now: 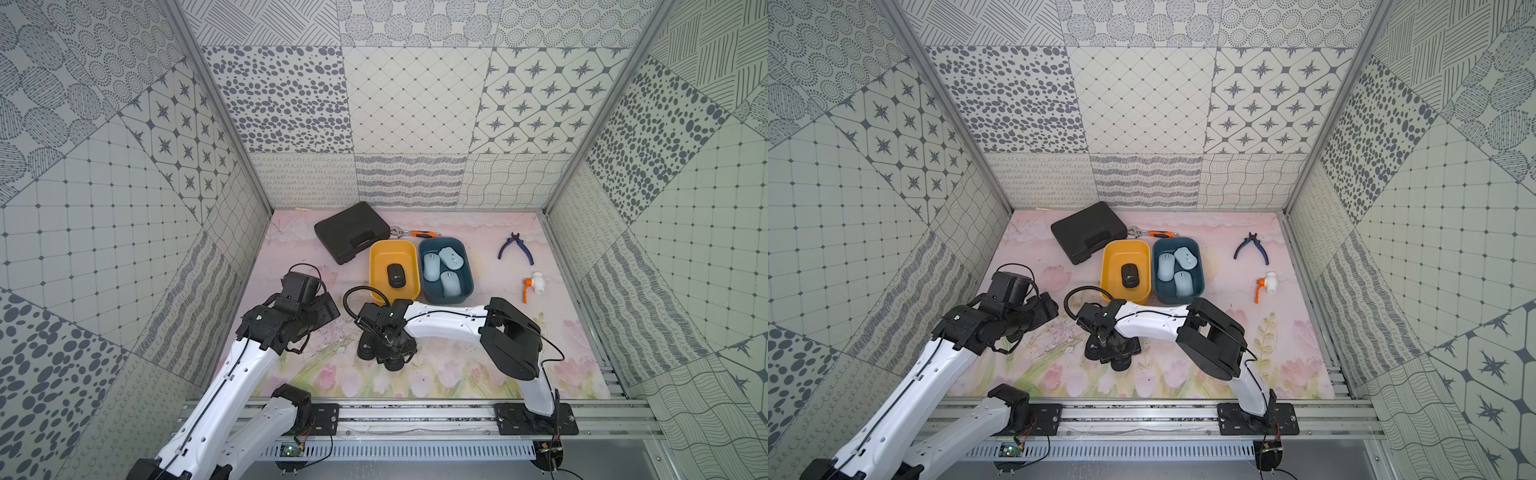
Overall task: Place the mice by color into the storage box
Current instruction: Pick up the mouse from the center of the board.
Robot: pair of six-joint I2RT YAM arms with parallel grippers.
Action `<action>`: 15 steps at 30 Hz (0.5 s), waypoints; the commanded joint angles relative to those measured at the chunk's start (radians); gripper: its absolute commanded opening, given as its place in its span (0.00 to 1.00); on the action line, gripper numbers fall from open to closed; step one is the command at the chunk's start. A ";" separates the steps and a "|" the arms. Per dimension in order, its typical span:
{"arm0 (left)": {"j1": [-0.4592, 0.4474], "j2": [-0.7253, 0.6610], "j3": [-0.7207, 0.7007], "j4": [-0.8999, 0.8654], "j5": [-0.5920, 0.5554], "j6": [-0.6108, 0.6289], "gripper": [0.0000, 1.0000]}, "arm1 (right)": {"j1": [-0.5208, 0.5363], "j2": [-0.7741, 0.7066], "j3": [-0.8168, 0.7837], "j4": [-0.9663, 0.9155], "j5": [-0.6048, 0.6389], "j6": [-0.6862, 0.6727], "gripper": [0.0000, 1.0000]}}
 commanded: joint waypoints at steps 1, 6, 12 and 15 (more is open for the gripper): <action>0.003 0.001 0.009 -0.016 -0.018 0.018 0.89 | 0.009 0.007 -0.028 0.053 0.043 0.006 0.67; 0.006 0.008 0.010 -0.012 -0.017 0.017 0.89 | 0.014 -0.008 -0.034 0.038 0.052 -0.001 0.65; 0.007 0.016 0.017 -0.015 -0.018 0.021 0.89 | 0.015 -0.041 -0.031 -0.003 0.088 -0.012 0.66; 0.008 0.020 0.014 -0.009 -0.017 0.020 0.89 | 0.015 -0.052 -0.034 -0.011 0.102 -0.017 0.66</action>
